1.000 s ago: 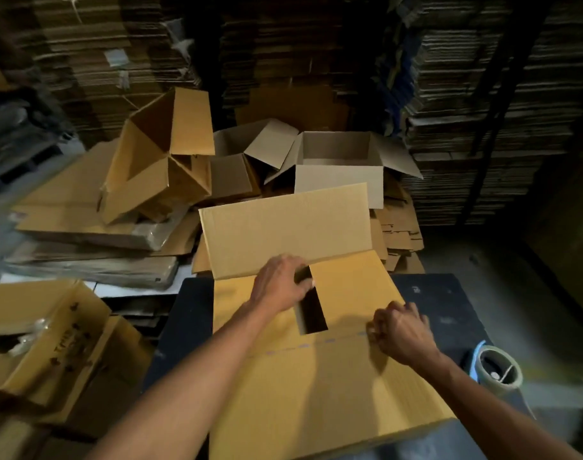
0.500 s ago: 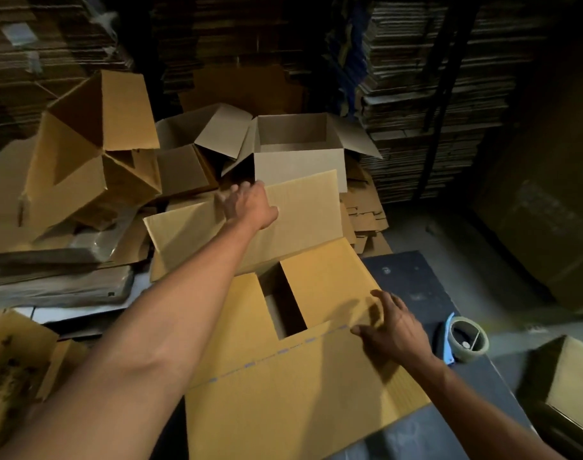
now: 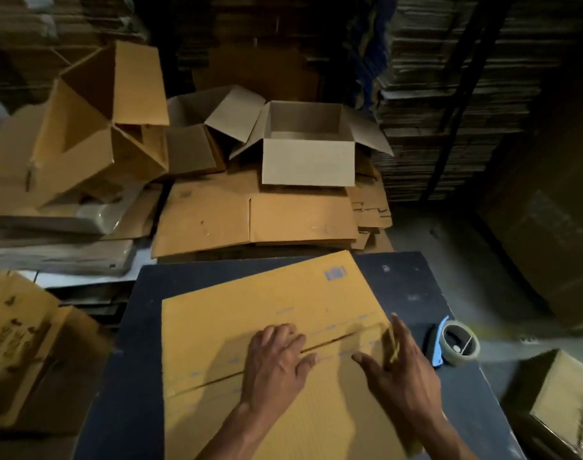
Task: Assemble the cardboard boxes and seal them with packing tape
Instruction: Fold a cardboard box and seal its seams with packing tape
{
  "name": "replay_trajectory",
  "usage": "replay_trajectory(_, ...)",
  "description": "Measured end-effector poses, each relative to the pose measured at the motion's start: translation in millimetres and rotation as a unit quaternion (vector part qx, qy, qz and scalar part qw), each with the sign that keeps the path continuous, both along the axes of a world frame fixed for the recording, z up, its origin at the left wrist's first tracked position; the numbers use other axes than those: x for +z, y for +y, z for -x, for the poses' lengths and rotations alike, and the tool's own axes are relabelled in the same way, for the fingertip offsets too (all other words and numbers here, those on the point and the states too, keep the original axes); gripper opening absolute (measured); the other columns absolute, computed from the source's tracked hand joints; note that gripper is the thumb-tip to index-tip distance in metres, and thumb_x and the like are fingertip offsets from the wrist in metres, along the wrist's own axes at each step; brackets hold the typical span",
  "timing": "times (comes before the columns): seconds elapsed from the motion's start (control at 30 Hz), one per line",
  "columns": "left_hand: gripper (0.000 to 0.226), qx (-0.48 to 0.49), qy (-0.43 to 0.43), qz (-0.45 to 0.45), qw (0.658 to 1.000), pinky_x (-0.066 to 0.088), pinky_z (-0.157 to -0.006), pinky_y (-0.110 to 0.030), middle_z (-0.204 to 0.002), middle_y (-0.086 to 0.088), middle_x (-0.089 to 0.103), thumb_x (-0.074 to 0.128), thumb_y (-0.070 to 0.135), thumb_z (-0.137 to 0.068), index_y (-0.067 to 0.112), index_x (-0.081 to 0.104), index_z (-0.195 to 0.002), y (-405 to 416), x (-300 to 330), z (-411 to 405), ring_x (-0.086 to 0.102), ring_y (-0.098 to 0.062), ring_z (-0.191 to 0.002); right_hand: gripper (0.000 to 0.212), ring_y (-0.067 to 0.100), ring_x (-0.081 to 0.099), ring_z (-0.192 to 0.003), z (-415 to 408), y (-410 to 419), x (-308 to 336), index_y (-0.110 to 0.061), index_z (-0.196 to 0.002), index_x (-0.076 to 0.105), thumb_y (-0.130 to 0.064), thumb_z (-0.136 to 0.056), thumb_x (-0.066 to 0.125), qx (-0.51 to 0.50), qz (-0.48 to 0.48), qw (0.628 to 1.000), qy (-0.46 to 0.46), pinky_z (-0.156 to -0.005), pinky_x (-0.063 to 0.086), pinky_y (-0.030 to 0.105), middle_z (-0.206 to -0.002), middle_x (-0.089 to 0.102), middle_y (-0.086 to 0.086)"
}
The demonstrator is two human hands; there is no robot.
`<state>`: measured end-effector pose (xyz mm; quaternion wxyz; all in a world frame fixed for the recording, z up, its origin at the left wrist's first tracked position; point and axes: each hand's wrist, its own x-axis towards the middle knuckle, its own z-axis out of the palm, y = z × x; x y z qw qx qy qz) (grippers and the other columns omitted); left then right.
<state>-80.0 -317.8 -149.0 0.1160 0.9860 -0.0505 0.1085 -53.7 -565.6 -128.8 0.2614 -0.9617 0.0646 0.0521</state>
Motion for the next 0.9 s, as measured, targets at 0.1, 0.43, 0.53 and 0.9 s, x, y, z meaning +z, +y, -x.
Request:
replay_trajectory(0.1,0.069,-0.001,0.064,-0.031,0.997,0.035,-0.112,-0.048,-0.142,-0.003,0.06,0.043,0.073,-0.095,0.022,0.068,-0.134,-7.5,-8.5,16.8,0.053,-0.026,-0.129,0.108,0.025,0.06,-0.126,1.3,3.1,6.0,-0.047,-0.157,0.015,-0.092,-0.069,0.059,-0.004,0.001,1.0,0.001,-0.086,0.056,0.043,-0.151,0.053,-0.007)
replay_trajectory(0.43,0.08,-0.023,0.09,0.015,0.996,0.017,-0.125,-0.053,-0.158,0.001,0.045,0.013,0.075,-0.1,0.027,0.063,-0.141,-14.9,-24.5,3.4,0.029,-0.024,-0.152,0.026,0.025,0.073,-0.087,-78.5,-97.4,5.2,-0.029,-0.112,0.071,-0.049,-0.1,0.059,0.051,0.013,0.998,0.016,-0.075,0.059,0.042,-0.094,0.076,0.003)
replay_trajectory(0.53,0.078,-0.01,0.063,0.04,0.997,0.012,-0.126,-0.049,-0.156,0.001,0.045,0.016,0.072,-0.101,0.026,0.066,-0.137,-20.9,-29.2,4.2,0.028,-0.023,-0.152,0.049,0.024,0.054,-0.13,-121.8,-128.9,-5.6,-0.037,-0.133,0.061,-0.015,-0.091,0.065,0.184,0.217,0.955,0.082,-0.102,0.05,0.045,-0.142,0.06,-0.004)
replay_trajectory(0.9,0.091,0.022,0.117,0.047,0.992,-0.001,-0.128,-0.04,-0.159,0.012,0.03,-0.002,0.079,-0.094,0.032,0.058,-0.144,-29.3,-20.6,8.3,0.011,-0.015,-0.156,0.033,0.014,0.057,-0.123,-144.6,-151.7,-24.8,-0.05,-0.126,0.065,-0.034,-0.097,0.06,0.324,0.4,0.849,0.123,-0.105,0.038,0.033,-0.13,0.064,-0.009)
